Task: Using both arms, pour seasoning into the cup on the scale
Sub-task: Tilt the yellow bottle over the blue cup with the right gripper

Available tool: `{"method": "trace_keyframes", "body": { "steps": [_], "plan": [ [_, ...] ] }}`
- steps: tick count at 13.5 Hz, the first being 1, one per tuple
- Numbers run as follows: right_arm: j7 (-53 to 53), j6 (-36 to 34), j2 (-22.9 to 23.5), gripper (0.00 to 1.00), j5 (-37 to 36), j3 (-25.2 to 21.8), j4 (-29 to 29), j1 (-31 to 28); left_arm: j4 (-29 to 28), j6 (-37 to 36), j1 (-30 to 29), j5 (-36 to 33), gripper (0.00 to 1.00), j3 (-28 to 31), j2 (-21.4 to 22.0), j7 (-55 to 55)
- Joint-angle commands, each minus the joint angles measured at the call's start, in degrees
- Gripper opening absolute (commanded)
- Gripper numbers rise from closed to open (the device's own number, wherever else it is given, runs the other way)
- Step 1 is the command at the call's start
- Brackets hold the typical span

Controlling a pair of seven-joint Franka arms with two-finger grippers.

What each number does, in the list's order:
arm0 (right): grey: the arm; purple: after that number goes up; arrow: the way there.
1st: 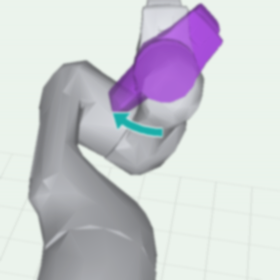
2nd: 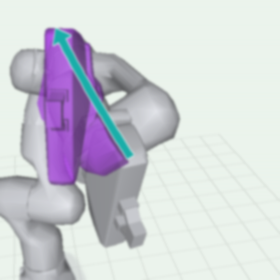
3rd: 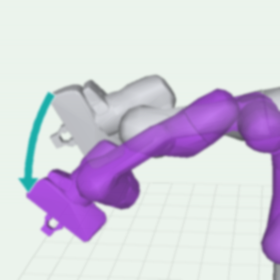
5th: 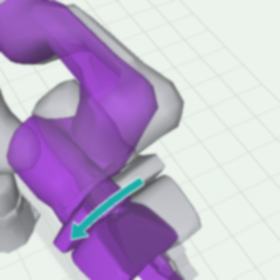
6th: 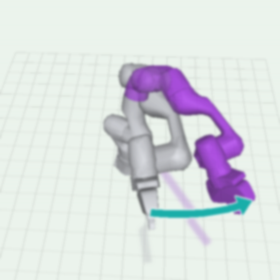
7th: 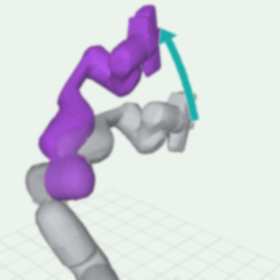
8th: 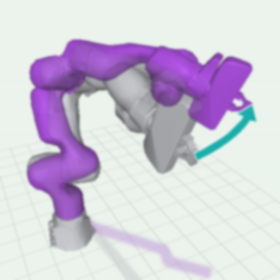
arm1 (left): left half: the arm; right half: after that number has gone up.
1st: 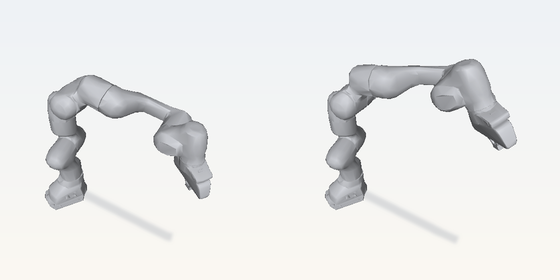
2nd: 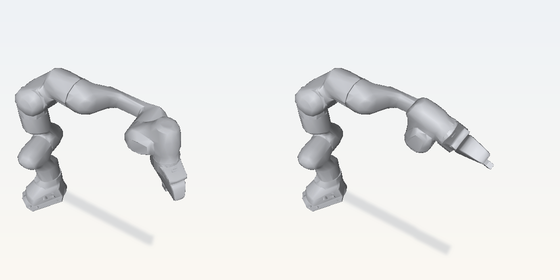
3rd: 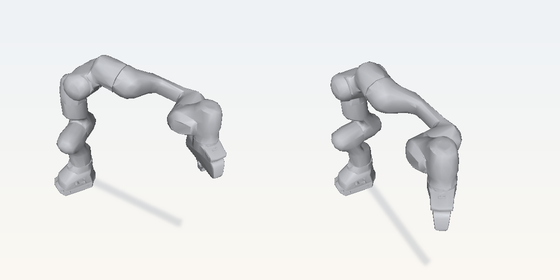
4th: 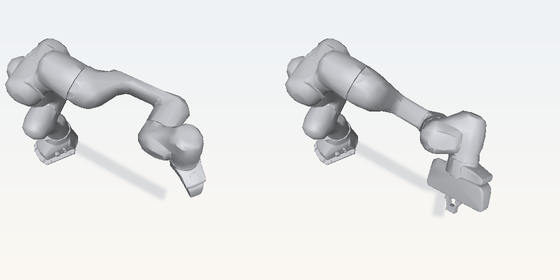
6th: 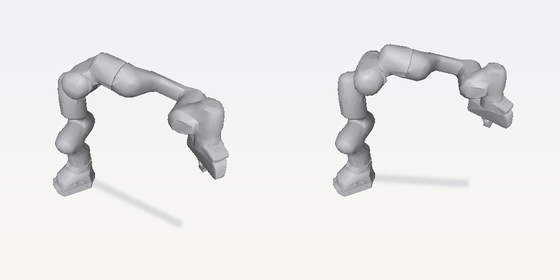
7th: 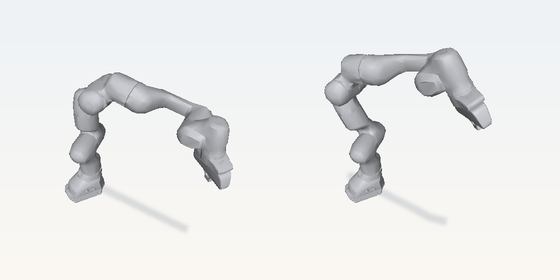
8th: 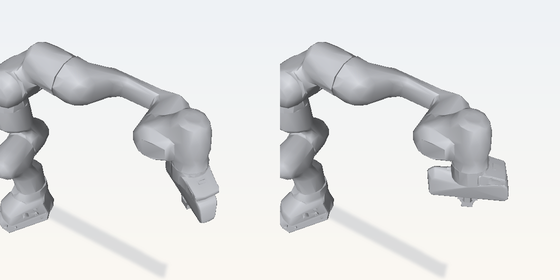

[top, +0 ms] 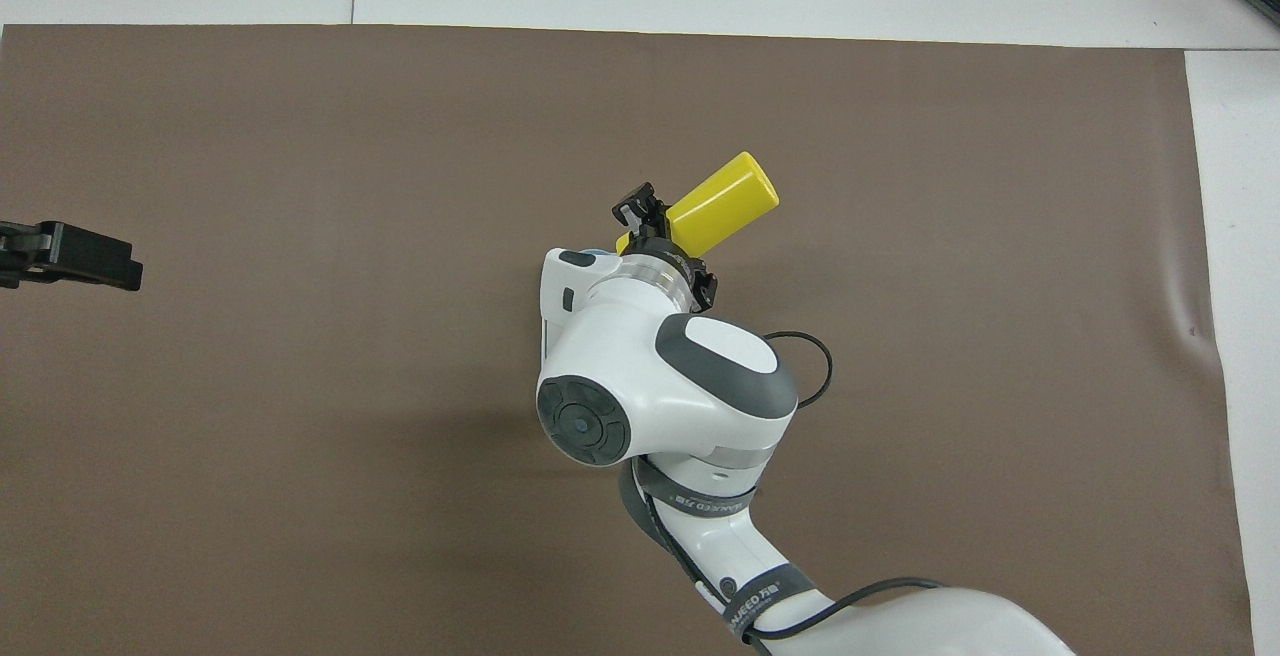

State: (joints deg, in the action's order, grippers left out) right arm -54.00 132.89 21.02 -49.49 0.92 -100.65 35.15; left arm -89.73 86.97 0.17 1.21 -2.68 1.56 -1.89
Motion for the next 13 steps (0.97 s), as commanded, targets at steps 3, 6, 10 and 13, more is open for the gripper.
{"method": "trace_keyframes", "body": {
  "steps": [3, 6, 10, 13],
  "plan": [
    [1.35, -1.49, 0.52, 0.0, -2.28, 0.14, 1.69, 0.09, -1.76, 0.04, -0.43, -1.04, 1.0, -0.4, 1.69, 0.39],
    [1.35, -1.41, 0.52, 0.0, -2.28, 0.14, 1.78, -0.17, -1.76, 0.04, -0.43, -1.04, 1.0, -0.4, 1.69, 0.39],
    [1.27, -0.61, 0.52, 0.0, -2.37, 0.14, 2.04, -0.79, -1.76, 0.04, -0.43, -1.04, 1.0, -0.4, 1.69, 0.39],
    [0.65, -1.4, -0.62, 0.0, -2.28, 0.05, 1.95, -1.57, -1.85, 0.04, -0.43, -1.04, 1.0, -0.4, 1.69, 0.39]
  ]
}}
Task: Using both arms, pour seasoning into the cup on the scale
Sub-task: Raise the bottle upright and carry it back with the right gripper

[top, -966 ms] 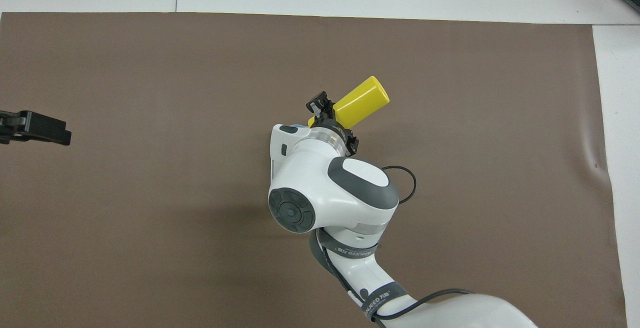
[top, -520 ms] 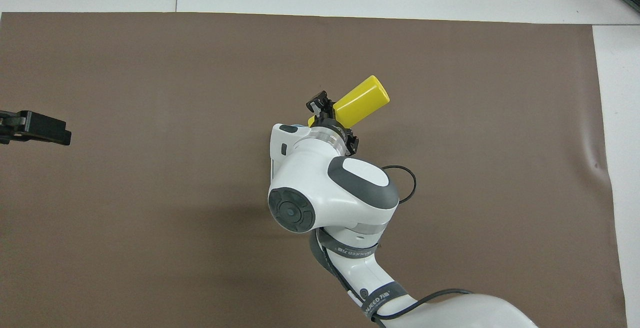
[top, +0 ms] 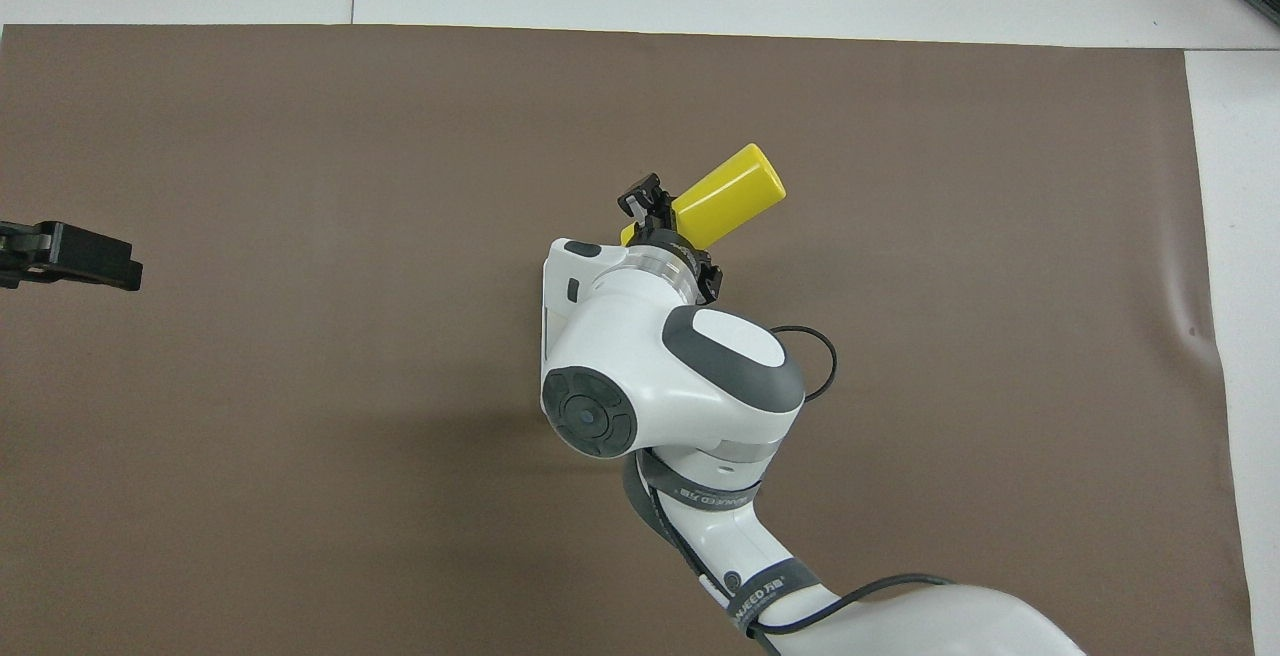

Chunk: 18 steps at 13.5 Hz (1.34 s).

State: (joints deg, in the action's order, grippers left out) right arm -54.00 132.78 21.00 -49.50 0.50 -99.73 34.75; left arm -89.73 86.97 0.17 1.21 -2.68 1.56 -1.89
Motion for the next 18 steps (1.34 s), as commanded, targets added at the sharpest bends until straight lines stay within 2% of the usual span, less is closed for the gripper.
{"method": "trace_keyframes", "body": {
  "steps": [1, 4, 11, 15, 18],
  "plan": [
    [0.56, -1.65, -1.65, 0.0, -2.26, 0.56, 0.94, -1.35, -1.85, 0.04, -0.43, -1.04, 1.0, -0.4, 1.69, 0.39],
    [0.65, -1.56, -4.38, 0.0, -0.43, 0.56, 0.5, -3.28, -1.76, 0.04, -0.43, -1.04, 1.0, -0.4, 1.69, 0.39],
    [-0.4, -1.56, -9.83, 0.0, 14.59, 0.56, -2.23, -8.29, -1.76, 0.04, -0.43, -1.04, 1.0, -0.4, 1.69, 0.39],
    [-3.91, -1.65, -11.32, 0.0, 27.94, 0.56, -3.98, -13.91, -1.76, 0.04, -0.43, -1.04, 1.0, -0.4, 1.69, 0.39],
    [-7.76, -1.39, -12.82, 0.0, 42.77, 0.56, -6.35, -18.74, -1.76, 0.04, -0.43, -1.04, 1.0, -0.4, 1.69, 0.39]
  ]
}}
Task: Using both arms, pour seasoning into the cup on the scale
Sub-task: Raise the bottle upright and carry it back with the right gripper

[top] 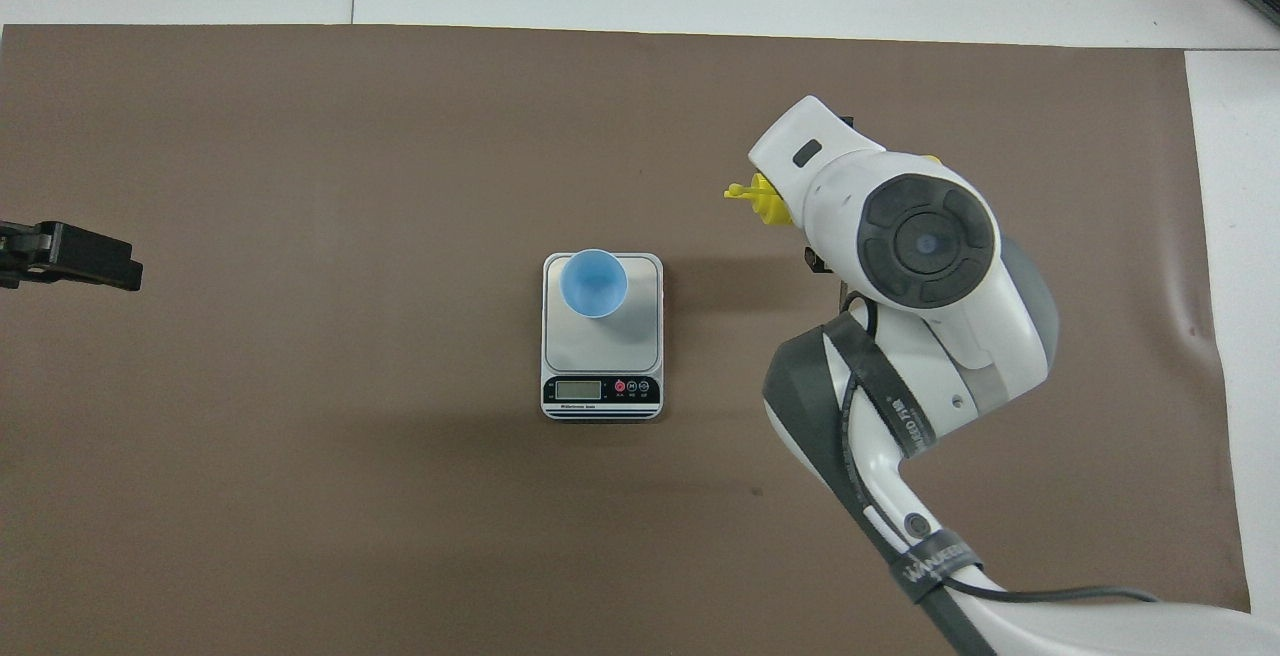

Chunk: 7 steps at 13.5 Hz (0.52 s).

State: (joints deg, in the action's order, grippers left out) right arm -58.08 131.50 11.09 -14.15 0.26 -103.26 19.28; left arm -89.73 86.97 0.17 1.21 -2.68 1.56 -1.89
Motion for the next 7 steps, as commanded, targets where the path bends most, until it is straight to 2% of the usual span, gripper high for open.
{"method": "trace_keyframes", "body": {
  "steps": [1, 7],
  "plan": [
    [-6.67, -0.1, -2.91, 0.0, 12.25, 0.8, -2.83, -4.68, -1.76, 0.04, -0.43, -1.04, 1.0, -0.4, 1.69, 0.39],
    [-21.0, 1.04, -4.76, 0.0, 43.27, 0.71, -8.62, -13.91, -1.76, 0.04, -0.52, -1.04, 1.0, -0.4, 1.69, 0.39]
  ]
}}
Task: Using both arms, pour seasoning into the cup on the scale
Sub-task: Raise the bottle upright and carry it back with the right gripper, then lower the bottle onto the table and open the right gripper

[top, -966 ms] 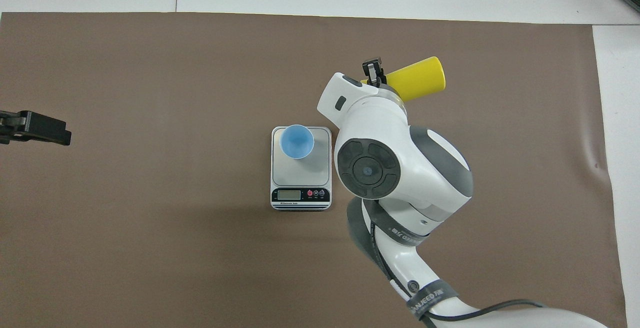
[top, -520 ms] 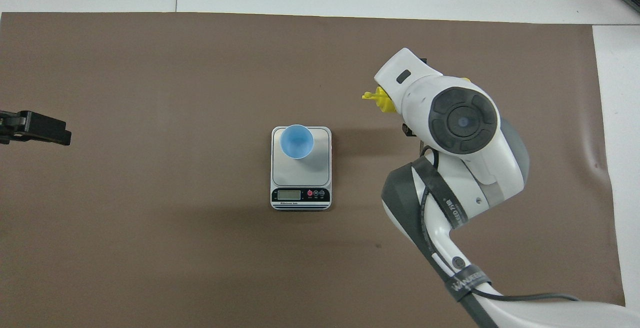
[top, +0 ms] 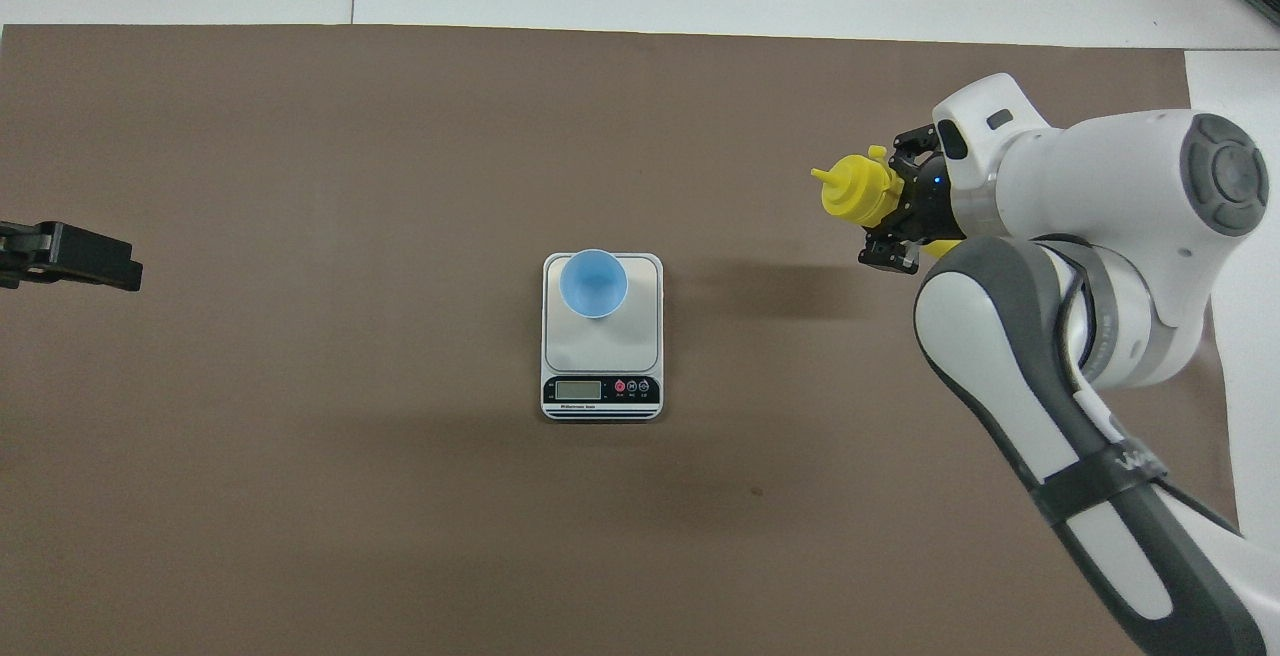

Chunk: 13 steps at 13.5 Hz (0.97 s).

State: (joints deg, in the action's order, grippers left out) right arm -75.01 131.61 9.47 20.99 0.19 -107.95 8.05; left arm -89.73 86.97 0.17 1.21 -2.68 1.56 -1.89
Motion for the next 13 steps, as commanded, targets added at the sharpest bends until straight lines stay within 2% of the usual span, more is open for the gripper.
{"method": "trace_keyframes", "body": {
  "steps": [1, 4, 7, 9, 11, 13],
  "plan": [
    [-7.14, 1.27, -3.23, 0.0, 14.02, 0.78, -4.54, -3.99, -1.76, 0.04, -0.43, -1.04, 1.0, -0.4, 1.69, 0.39],
    [-11.82, 1.28, -3.93, 0.0, 28.18, 0.78, -8.13, -6.9, -1.76, 0.04, -0.52, -1.04, 1.0, -0.4, 1.69, 0.39],
    [-22.69, 1.19, -3.94, 0.0, 38.91, 0.69, -11.22, -9.1, -1.76, 0.04, -0.43, -1.04, 1.0, -0.4, 1.69, 0.39],
    [-28.67, 1.19, -3.06, 0.0, 43.76, 0.69, -11.58, -10.5, -1.76, 0.04, -0.43, -1.04, 1.0, -0.4, 1.69, 0.39],
    [-39.03, -0.3, -0.87, 0.0, 50.95, 0.69, -11.66, -12.26, -1.76, 0.04, -0.52, -1.04, 1.0, -0.4, 1.69, 0.39],
    [-43.89, -2.05, 0.89, 0.0, 53.35, 0.69, -11.67, -13.49, -1.85, 0.04, -0.43, -1.04, 1.0, -0.4, 1.69, 0.39]
  ]
}}
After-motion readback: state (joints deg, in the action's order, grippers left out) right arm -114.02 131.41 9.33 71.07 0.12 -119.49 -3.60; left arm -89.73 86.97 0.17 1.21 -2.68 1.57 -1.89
